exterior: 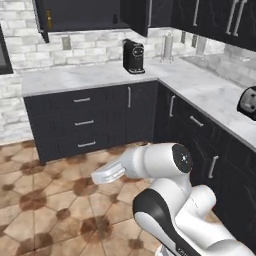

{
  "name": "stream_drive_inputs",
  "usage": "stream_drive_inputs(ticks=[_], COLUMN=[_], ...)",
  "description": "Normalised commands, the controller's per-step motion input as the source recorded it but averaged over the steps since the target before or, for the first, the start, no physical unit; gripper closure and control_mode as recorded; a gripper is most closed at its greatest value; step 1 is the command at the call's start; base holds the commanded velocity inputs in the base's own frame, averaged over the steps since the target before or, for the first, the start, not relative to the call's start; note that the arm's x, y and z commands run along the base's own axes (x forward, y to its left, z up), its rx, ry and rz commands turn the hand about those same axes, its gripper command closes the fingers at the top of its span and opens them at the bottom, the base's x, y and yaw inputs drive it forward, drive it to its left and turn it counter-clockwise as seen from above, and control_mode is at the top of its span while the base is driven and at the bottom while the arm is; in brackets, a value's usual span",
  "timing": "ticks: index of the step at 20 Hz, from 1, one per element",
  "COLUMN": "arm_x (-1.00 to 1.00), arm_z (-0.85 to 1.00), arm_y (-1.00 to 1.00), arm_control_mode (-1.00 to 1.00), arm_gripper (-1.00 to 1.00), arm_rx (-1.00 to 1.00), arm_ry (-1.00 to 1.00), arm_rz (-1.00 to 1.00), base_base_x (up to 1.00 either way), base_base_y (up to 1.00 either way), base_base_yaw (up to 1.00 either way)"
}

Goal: Collect the turmeric, mayonnaise, and shaker from the cabinet and place them next to the stove.

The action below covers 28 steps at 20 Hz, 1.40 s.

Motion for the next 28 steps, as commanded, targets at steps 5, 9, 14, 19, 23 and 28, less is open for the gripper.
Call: stream_drive_inputs(ticks=[5,9,14,19,23,28], arm_x=[0.0,0.0,0.0,0.0,0.0,0.0], arm_z=[0.0,0.0,0.0,0.0,0.0,0.0], arm_y=[0.0,0.0,0.0,0.0,0.0,0.0], arm_control_mode=[1.0,1.0,1.0,1.0,1.0,1.0], arm_gripper=[-1.0,-1.0,-1.0,-1.0,-1.0,-1.0], arm_rx=[0.0,0.0,0.0,0.0,0.0,0.0], arm_ry=[0.0,0.0,0.0,0.0,0.0,0.0], arm_rz=[0.0,0.0,0.0,0.0,0.0,0.0], base_base_x=[0.86,0.98,0.98,0.93,0.81,0.8], base_base_y=[0.0,-0.01,-0.07,-0.19,-0.44,-0.29], base_base_yaw=[-0.15,-0.05,0.0,0.0,0.0,0.0])
